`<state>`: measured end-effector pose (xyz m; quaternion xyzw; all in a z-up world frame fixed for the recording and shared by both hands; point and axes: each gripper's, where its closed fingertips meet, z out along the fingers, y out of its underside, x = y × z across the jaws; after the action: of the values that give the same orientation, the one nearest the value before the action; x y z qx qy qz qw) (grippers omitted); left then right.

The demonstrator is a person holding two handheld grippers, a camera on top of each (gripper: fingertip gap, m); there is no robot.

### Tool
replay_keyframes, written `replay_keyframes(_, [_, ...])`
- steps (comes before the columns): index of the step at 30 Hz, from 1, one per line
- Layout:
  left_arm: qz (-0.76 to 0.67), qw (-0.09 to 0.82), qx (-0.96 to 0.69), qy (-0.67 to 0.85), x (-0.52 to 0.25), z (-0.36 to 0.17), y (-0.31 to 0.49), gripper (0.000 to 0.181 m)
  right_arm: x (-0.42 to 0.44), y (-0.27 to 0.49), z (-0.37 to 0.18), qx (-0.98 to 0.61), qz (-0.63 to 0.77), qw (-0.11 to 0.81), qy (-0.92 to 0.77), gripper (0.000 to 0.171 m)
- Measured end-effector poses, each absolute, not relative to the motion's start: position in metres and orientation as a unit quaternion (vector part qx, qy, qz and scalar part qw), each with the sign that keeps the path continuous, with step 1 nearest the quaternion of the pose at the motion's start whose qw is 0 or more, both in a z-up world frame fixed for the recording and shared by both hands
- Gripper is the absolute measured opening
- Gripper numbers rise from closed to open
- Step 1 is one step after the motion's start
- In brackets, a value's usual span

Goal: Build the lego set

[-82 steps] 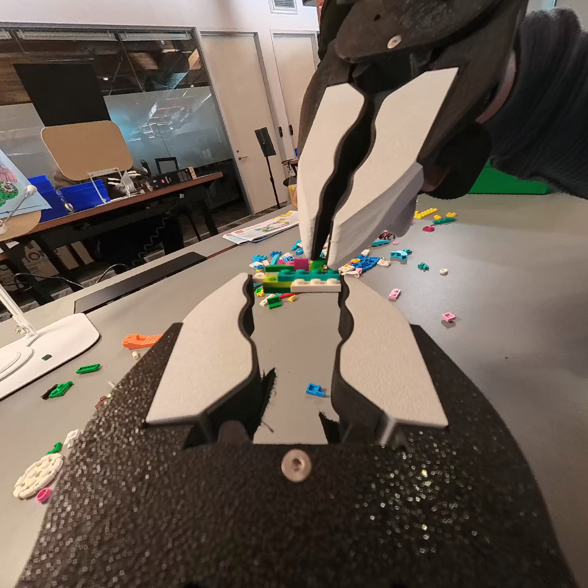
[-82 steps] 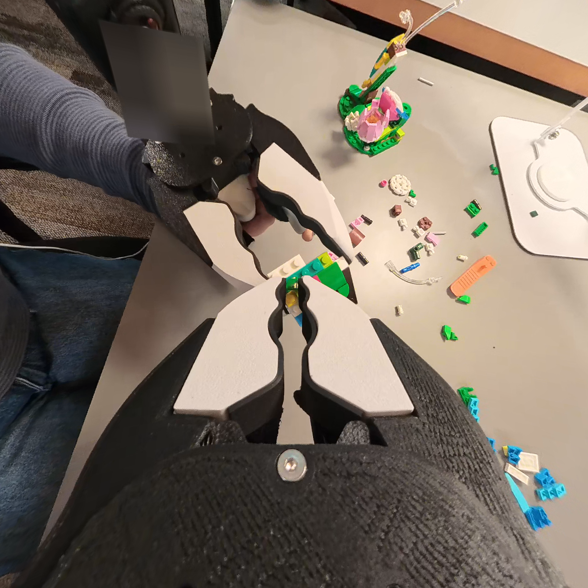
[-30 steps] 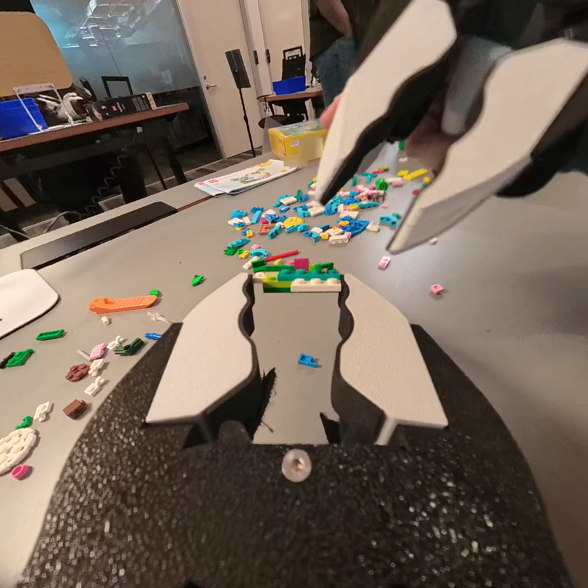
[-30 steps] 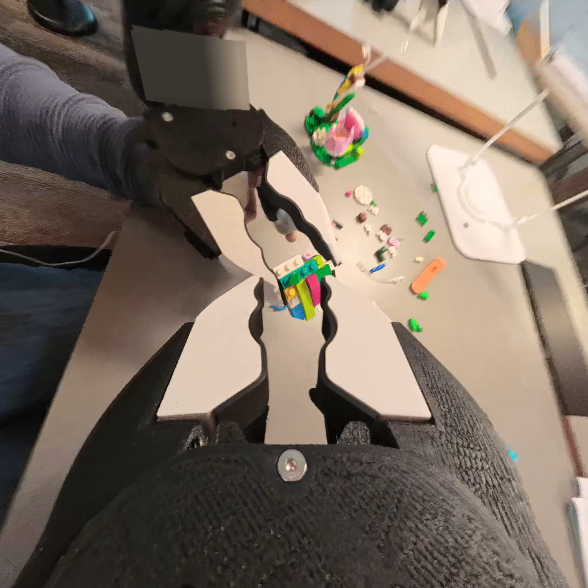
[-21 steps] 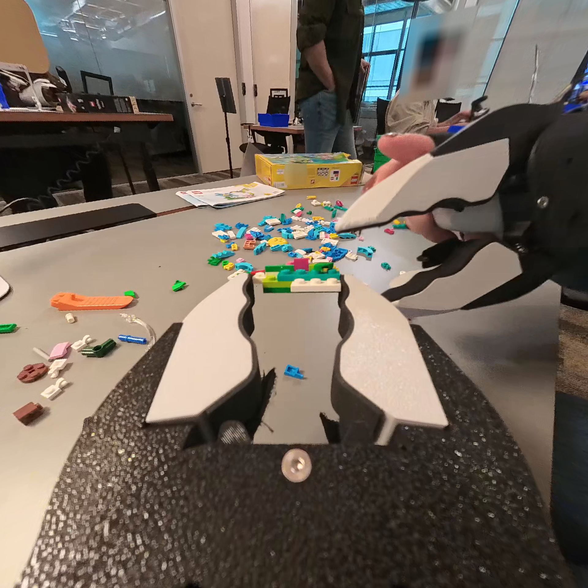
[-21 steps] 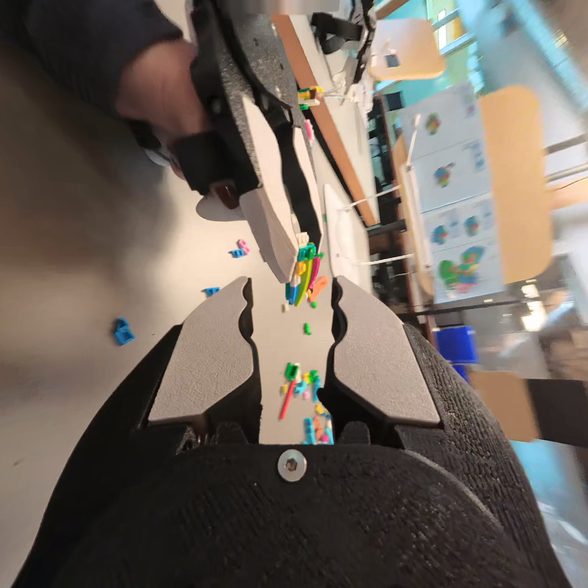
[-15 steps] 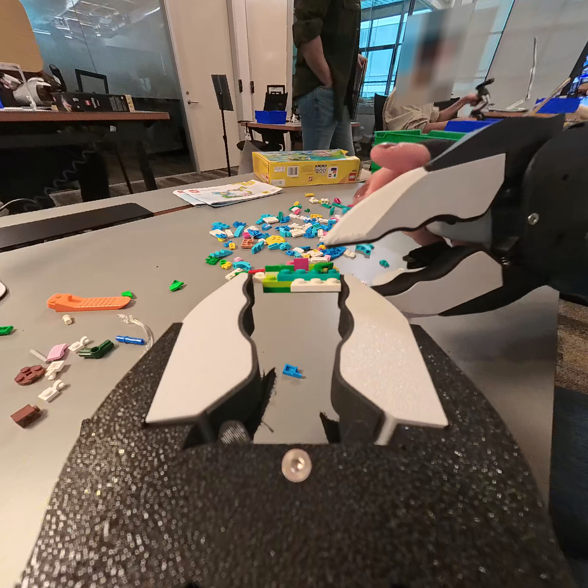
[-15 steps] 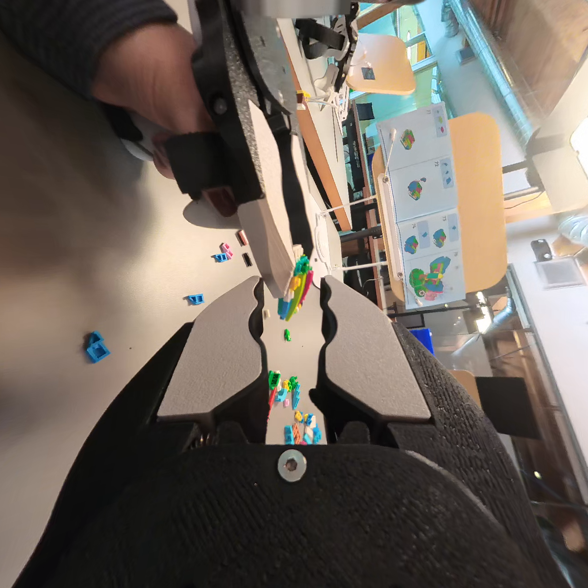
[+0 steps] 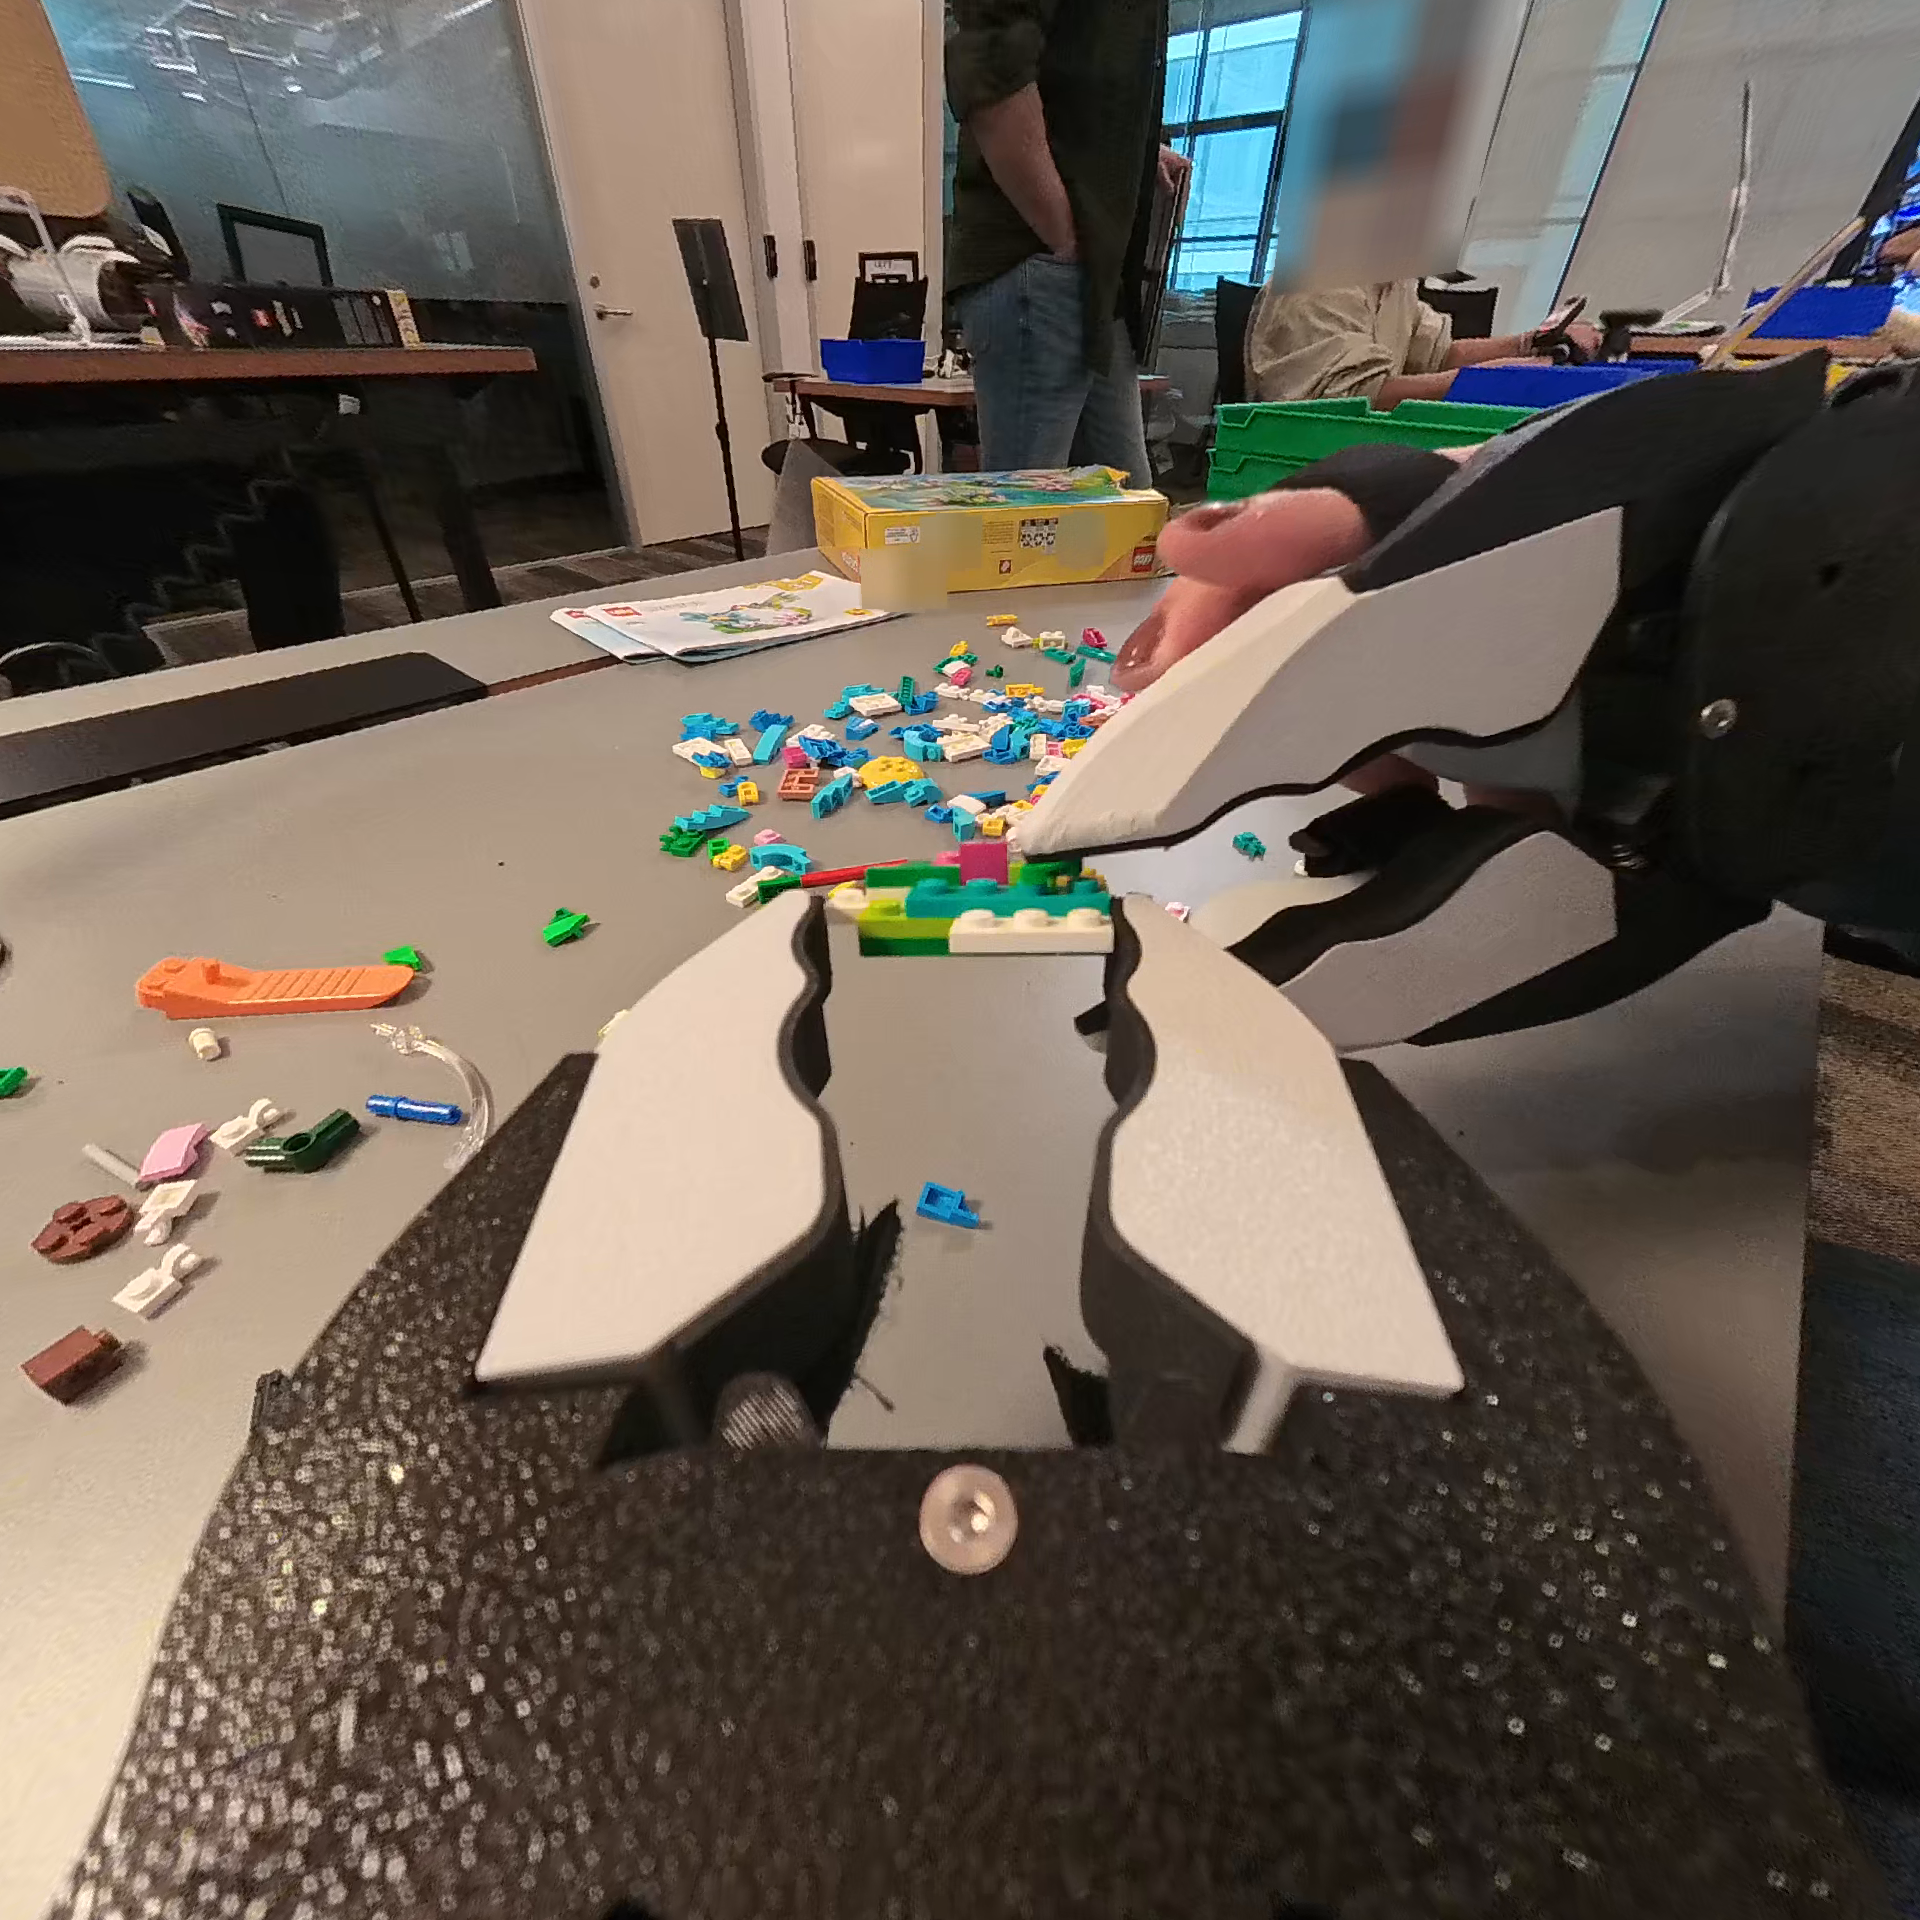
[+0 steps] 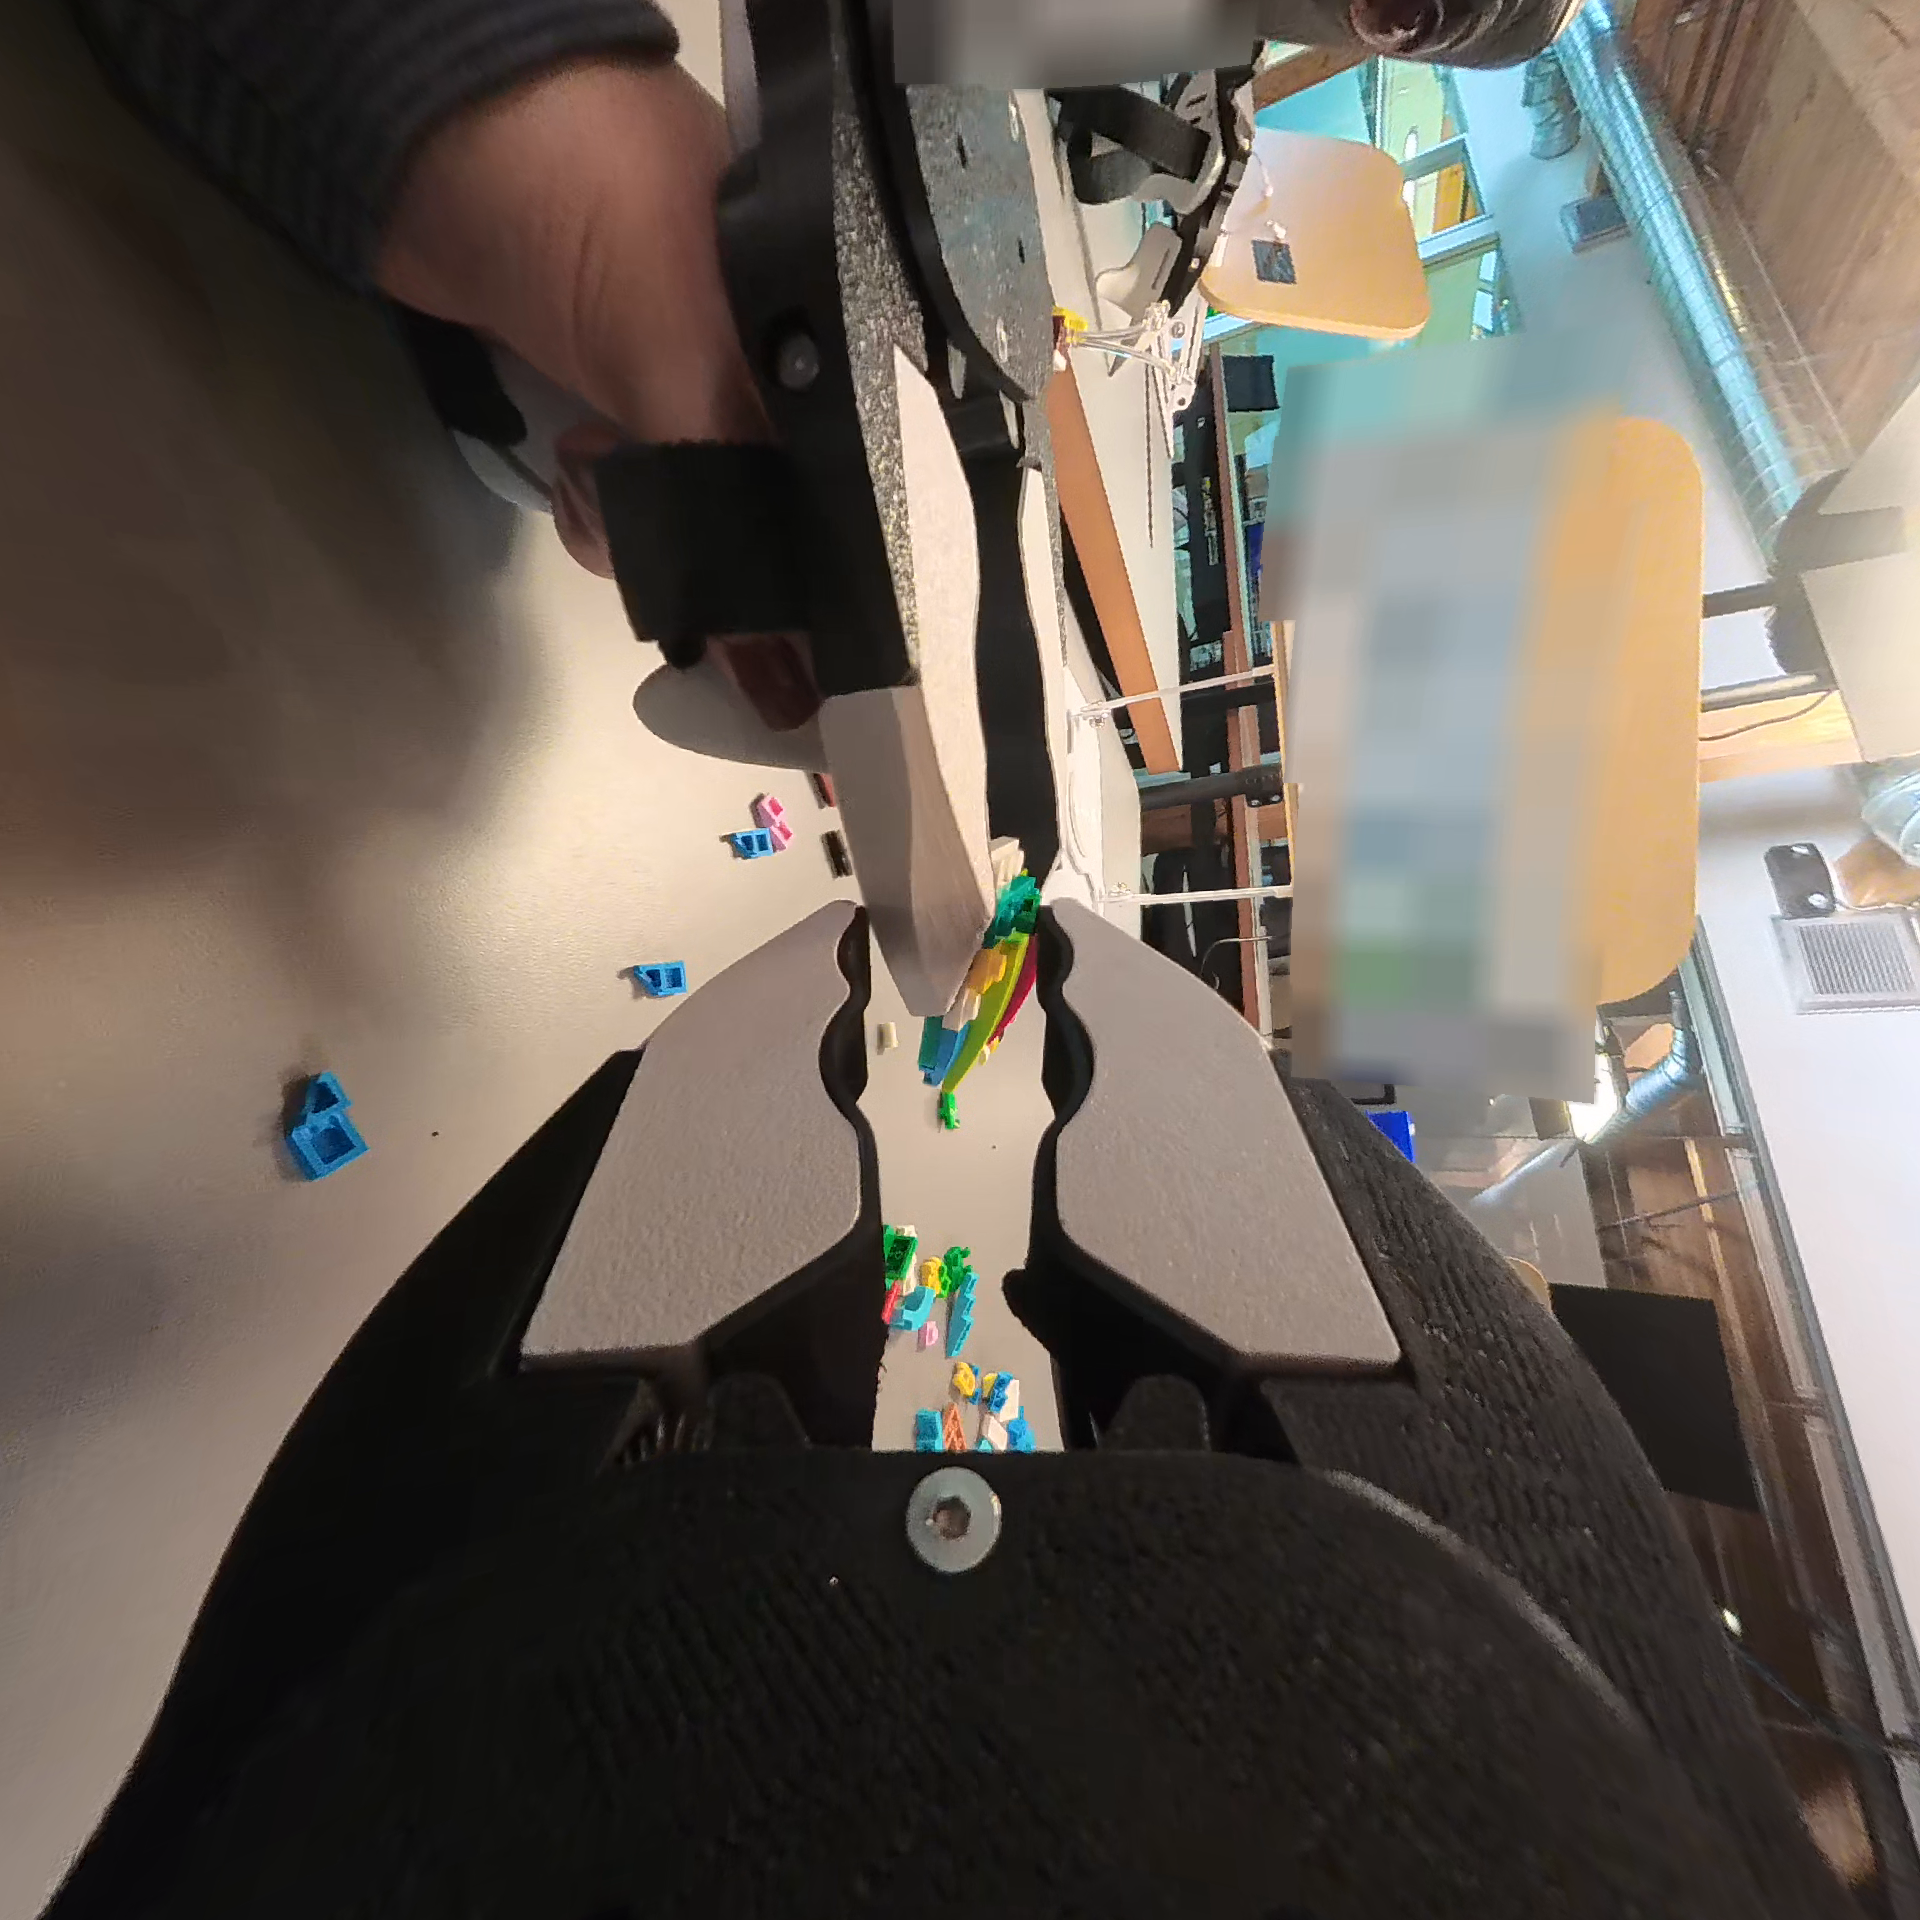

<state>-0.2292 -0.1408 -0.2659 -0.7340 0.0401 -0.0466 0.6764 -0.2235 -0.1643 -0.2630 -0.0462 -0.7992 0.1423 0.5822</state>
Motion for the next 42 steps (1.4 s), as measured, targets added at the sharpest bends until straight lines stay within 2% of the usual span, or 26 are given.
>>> replay_keyframes(1, [-0.046, 0.676, -0.734, 0.04, -0.229, -0.266, -0.141, 0.051, -0.224, -0.164, -0.263, -0.047, 0.142, 0.58, -0.8, 0.029])
replay_keyframes(13, [-0.041, 0.674, -0.736, 0.048, -0.226, -0.267, -0.14, 0.051, -0.225, -0.162, -0.265, -0.04, 0.12, 0.593, -0.795, 0.028])
replay_keyframes(20, [-0.075, 0.678, -0.731, 0.031, -0.227, -0.265, -0.141, 0.051, -0.227, -0.163, -0.258, -0.022, 0.09, 0.639, -0.763, 0.022])
replay_keyframes(29, [-0.072, 0.684, -0.725, 0.031, -0.226, -0.263, -0.142, 0.051, -0.226, -0.164, -0.259, -0.022, 0.096, 0.614, -0.783, 0.022])
replay_keyframes(42, [-0.082, 0.711, -0.697, 0.033, -0.226, -0.253, -0.145, 0.051, -0.226, -0.167, -0.251, -0.047, 0.13, 0.638, -0.758, 0.02])
